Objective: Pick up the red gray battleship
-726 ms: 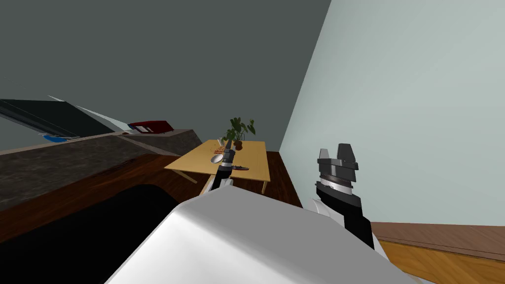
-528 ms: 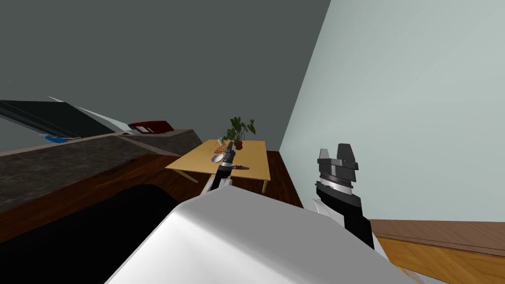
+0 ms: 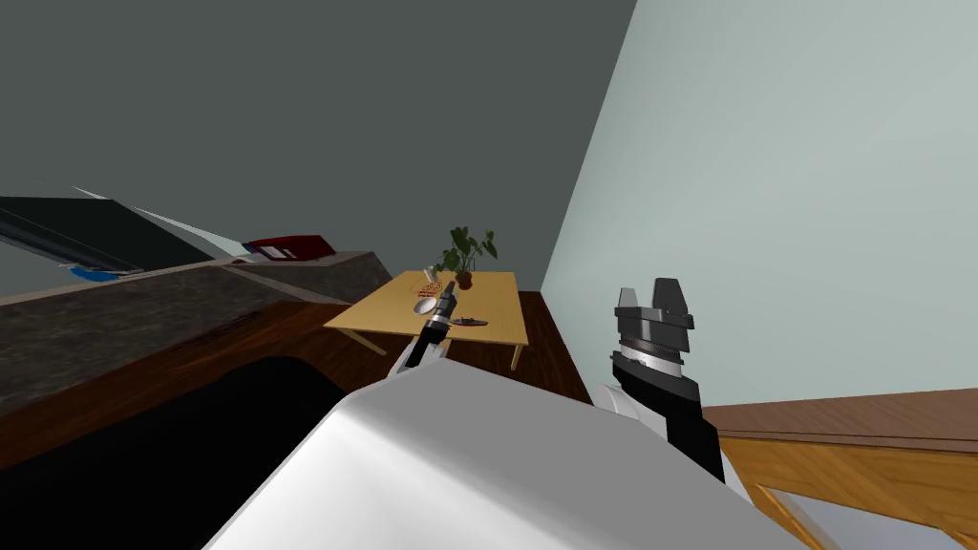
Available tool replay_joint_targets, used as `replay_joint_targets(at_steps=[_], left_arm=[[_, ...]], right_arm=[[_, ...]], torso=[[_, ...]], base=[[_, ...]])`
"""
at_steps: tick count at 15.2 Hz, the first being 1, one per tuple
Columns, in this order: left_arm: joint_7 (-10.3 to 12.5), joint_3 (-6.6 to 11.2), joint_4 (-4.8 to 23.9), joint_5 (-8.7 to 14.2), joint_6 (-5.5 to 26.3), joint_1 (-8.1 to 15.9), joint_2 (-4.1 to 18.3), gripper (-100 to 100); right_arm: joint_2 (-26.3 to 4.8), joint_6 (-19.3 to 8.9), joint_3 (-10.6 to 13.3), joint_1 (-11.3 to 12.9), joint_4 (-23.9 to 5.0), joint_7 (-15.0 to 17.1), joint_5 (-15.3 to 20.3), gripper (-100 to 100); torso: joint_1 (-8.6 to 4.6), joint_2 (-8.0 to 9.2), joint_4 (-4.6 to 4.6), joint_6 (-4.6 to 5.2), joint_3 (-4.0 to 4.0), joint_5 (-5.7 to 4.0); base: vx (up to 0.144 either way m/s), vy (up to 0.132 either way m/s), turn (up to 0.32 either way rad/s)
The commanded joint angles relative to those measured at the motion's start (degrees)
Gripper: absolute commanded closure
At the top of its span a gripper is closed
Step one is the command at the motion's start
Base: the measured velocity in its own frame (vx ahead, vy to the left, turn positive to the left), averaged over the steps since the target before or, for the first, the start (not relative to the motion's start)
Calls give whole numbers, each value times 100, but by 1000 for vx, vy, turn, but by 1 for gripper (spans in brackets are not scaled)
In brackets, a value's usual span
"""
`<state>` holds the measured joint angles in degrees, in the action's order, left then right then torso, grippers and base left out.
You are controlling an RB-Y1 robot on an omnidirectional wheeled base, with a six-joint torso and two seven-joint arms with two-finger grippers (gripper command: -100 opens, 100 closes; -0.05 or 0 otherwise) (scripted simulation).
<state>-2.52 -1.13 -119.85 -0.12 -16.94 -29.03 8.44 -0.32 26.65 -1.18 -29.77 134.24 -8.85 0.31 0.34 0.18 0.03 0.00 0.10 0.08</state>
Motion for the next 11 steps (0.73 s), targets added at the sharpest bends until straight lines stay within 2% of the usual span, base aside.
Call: replay_joint_targets(at_steps=[1,2,4,5,6,7,9,10,11], left_arm=[[58,35,100,61,236,60,66,-100],[131,76,251,142,385,120,142,-100],[131,76,251,142,467,120,142,-100],[209,119,410,227,679,186,214,-100],[209,119,410,227,712,186,214,-100],[293,162,577,316,857,257,284,-100],[293,162,577,316,968,257,284,-100],[380,205,750,408,1153,333,350,-100],[380,205,750,408,1235,333,350,-100]], right_arm=[[0,0,0,0,0,0,0,0],[0,0,0,0,0,0,0,0],[0,0,0,0,0,0,0,0],[0,0,0,0,0,0,0,0],[0,0,0,0,0,0,0,0],[0,0,0,0,0,0,0,0],[0,0,0,0,0,0,0,0],[0,0,0,-1,0,0,0,0],[0,0,0,0,0,0,0,0]], torso=[[0,0,0,0,0,0],[0,-3,0,0,-1,0],[1,-4,0,1,-2,0],[-6,-7,-1,-1,-4,-1],[-7,-9,-2,0,-5,-1],[-8,-10,-2,0,-5,-2],[-2,-11,-2,0,-6,-1],[-5,-11,-2,-1,-6,-1],[-6,-11,-2,1,-6,-1]], base=[[-32,69,-33],[-36,75,-50],[-28,59,-31],[-22,47,-31],[-22,50,-43],[-20,66,-60],[-18,63,-31],[-23,57,-39],[-28,58,-52]])
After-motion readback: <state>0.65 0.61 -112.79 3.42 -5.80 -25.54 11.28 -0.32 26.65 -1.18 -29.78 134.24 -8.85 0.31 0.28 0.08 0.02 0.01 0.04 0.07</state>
